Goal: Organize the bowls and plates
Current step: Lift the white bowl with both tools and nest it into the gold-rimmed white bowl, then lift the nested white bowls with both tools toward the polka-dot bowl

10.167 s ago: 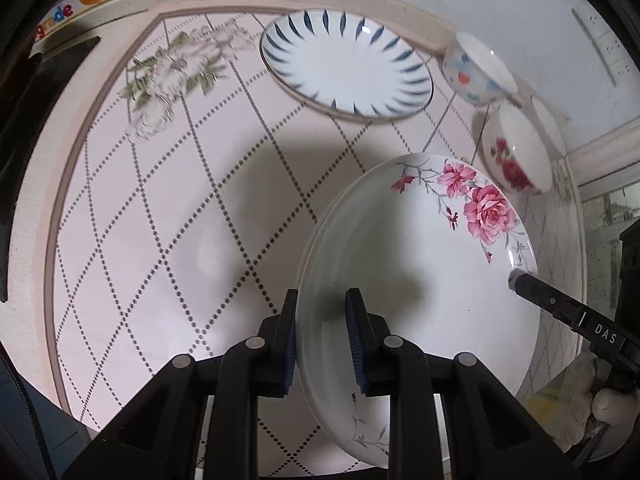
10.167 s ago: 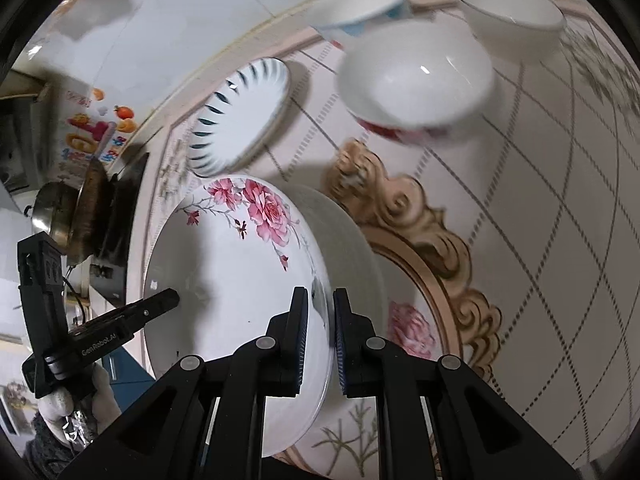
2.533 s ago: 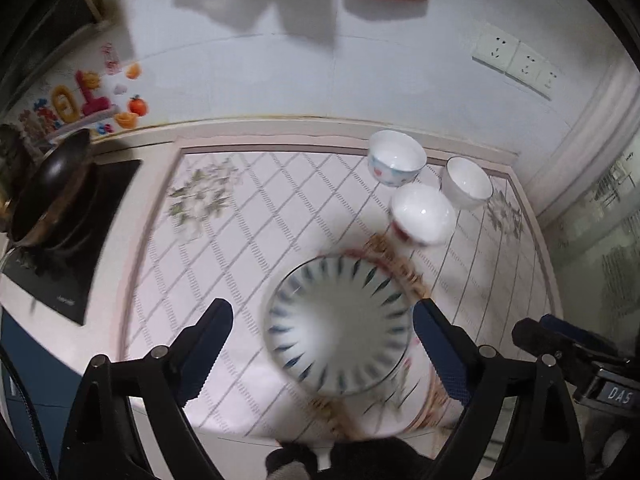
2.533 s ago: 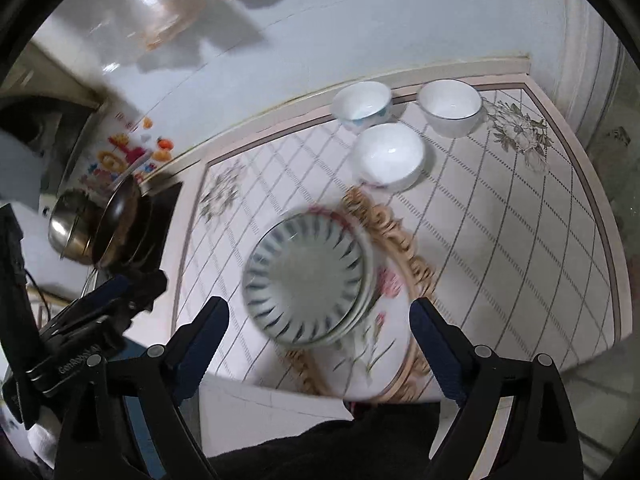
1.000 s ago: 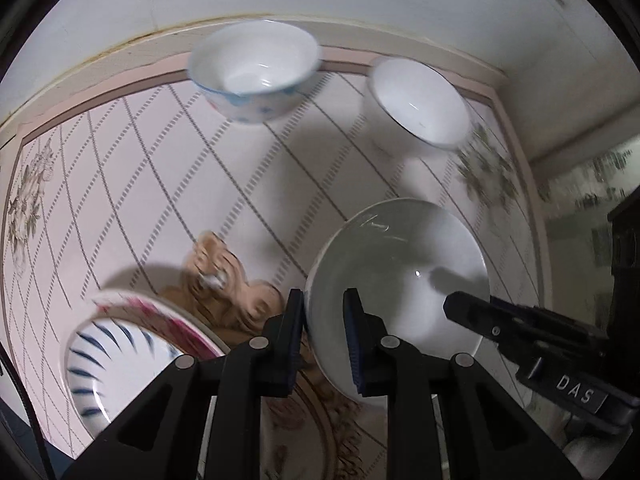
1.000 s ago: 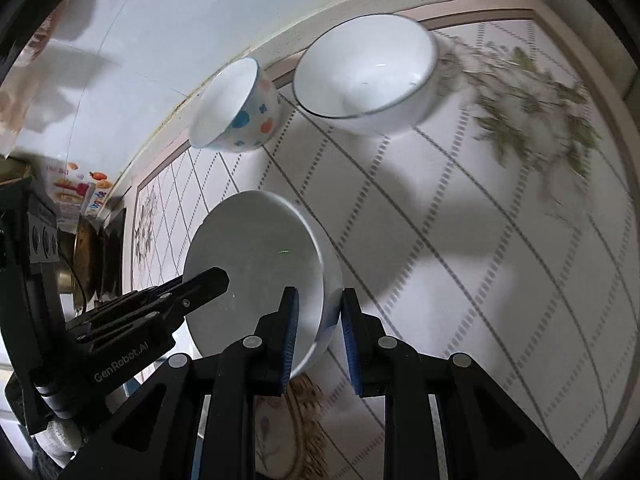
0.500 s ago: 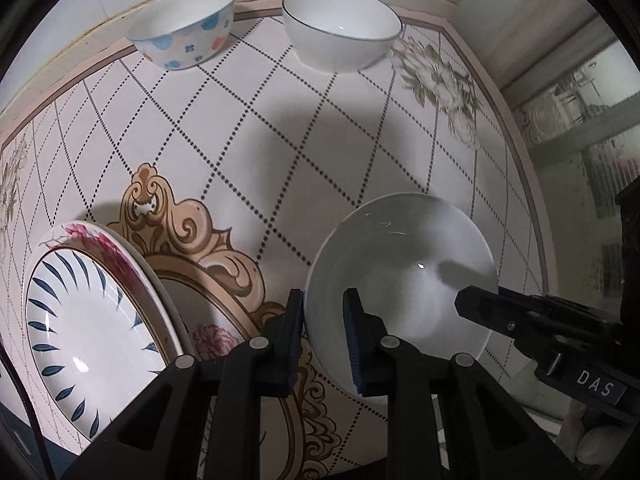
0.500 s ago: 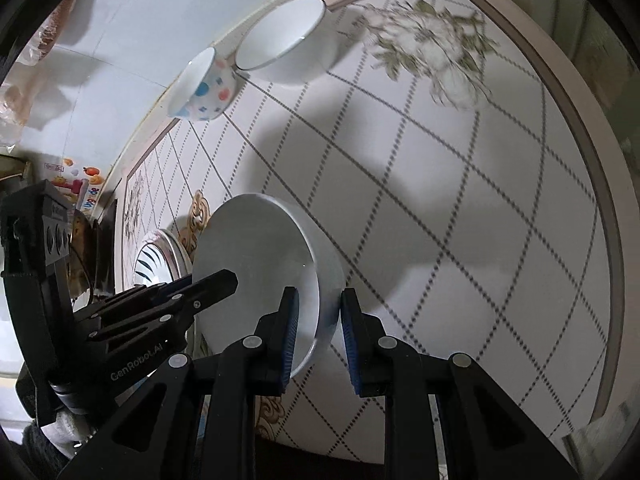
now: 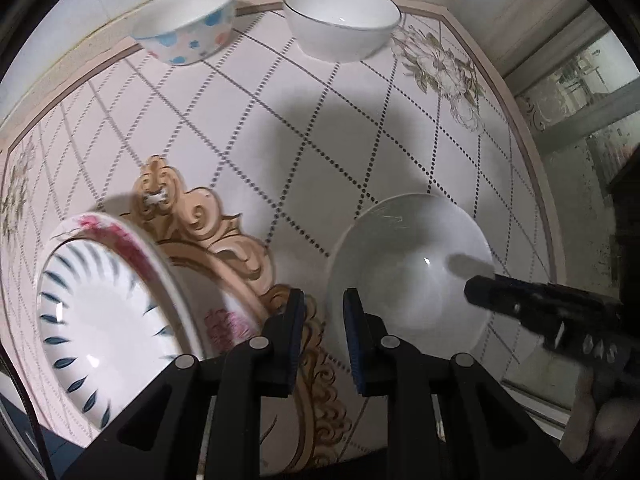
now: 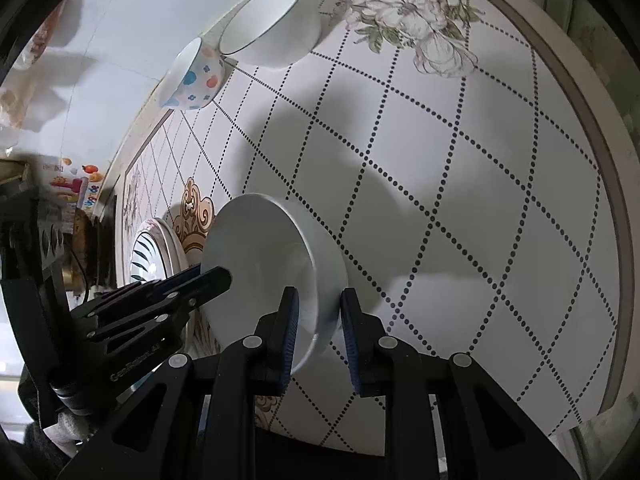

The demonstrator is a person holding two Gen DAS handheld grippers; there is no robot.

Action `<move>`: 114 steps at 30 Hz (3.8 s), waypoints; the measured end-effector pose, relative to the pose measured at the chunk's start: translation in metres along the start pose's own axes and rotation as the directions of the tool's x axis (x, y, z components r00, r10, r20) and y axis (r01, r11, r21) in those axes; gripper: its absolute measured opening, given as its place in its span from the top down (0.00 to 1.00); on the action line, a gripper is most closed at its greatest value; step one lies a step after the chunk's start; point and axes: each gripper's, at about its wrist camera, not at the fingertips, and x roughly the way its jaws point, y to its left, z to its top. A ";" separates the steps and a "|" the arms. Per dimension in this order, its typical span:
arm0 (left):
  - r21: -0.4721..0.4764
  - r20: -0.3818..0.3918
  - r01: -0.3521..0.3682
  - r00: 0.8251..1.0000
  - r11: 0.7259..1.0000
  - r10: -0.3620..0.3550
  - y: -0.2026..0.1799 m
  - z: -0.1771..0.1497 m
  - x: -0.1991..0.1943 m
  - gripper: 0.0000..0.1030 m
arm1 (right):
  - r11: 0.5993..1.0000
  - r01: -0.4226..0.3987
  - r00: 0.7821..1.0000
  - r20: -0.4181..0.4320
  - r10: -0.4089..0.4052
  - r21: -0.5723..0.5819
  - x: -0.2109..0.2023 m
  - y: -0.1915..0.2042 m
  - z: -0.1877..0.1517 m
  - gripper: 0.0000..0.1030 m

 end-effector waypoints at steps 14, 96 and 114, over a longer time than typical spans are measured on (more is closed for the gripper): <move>-0.176 0.181 0.134 0.978 0.975 -0.102 0.035 0.142 -0.043 0.59 | 0.994 -0.109 0.976 0.192 0.103 0.025 -0.063 0.004 0.118 0.46; 0.023 0.001 -0.047 0.999 0.999 0.047 -0.021 0.003 0.002 0.88 | 0.992 0.057 0.996 0.076 -0.048 -0.117 -0.029 0.026 -0.016 0.88; -0.255 0.147 0.095 0.987 0.962 -0.059 0.089 0.087 -0.068 0.62 | 0.991 -0.103 0.991 0.078 0.110 -0.084 -0.052 0.075 0.093 0.36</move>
